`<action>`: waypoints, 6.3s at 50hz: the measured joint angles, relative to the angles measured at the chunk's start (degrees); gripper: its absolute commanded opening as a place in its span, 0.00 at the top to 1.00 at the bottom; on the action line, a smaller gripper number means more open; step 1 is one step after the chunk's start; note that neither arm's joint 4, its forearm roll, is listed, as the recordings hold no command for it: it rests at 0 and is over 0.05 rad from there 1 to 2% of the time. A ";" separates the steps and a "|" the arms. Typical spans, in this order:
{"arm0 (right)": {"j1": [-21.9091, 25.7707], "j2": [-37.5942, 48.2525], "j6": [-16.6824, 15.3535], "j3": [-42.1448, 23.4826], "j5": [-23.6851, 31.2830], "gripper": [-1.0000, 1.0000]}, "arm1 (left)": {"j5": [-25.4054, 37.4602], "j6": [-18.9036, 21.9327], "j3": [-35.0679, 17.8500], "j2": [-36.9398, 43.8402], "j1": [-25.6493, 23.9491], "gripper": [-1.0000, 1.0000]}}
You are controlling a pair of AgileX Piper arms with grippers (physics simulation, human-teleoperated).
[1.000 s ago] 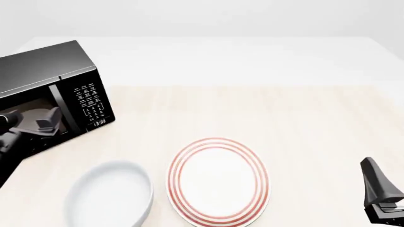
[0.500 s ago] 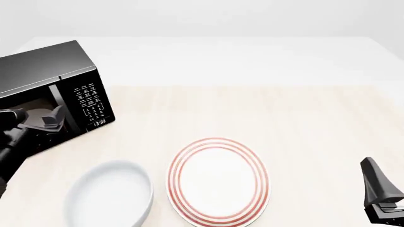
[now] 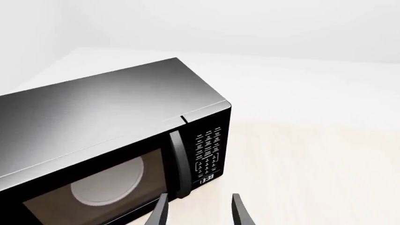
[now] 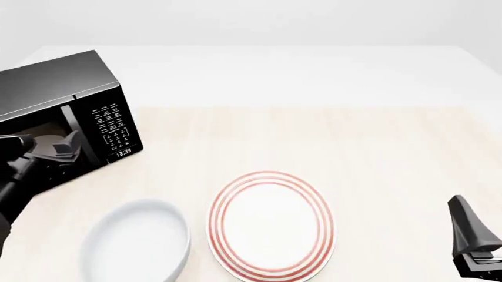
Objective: Open the microwave.
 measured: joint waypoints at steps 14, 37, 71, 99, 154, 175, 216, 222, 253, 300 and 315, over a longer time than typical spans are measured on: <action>0.00 0.00 0.00 0.00 0.00 0.00 | -0.08 -0.01 -0.03 0.12 0.02 0.00; 0.00 0.00 0.00 0.00 0.00 0.00 | -5.28 -0.11 -1.26 8.13 1.43 0.00; 0.00 0.00 0.00 0.00 0.00 0.00 | -9.50 -0.77 -5.04 17.42 1.72 0.00; 0.01 0.00 0.00 0.00 0.00 0.00 | -11.66 -1.23 -6.73 22.17 1.86 0.00; 0.00 0.00 0.00 0.00 0.00 0.00 | -15.08 -1.94 -10.11 30.91 2.38 0.00; 0.00 0.00 0.00 0.00 0.00 0.00 | -15.92 -2.15 -11.82 34.36 2.19 0.00; -0.10 0.06 0.01 1.14 -1.26 0.00 | -17.06 -2.72 -13.73 39.21 2.64 0.00; -0.20 0.12 0.02 2.23 -2.42 0.00 | -17.08 -2.73 -13.93 39.44 2.62 0.00; -0.32 0.15 0.05 3.48 -3.73 0.00 | -17.56 -2.18 -13.74 39.72 3.24 1.00; -0.29 0.00 0.06 0.10 -0.21 0.00 | -18.87 -3.47 -9.24 36.72 3.29 1.00; -0.29 0.00 0.06 0.01 -0.10 0.00 | -19.16 -4.15 -7.89 35.75 3.39 1.00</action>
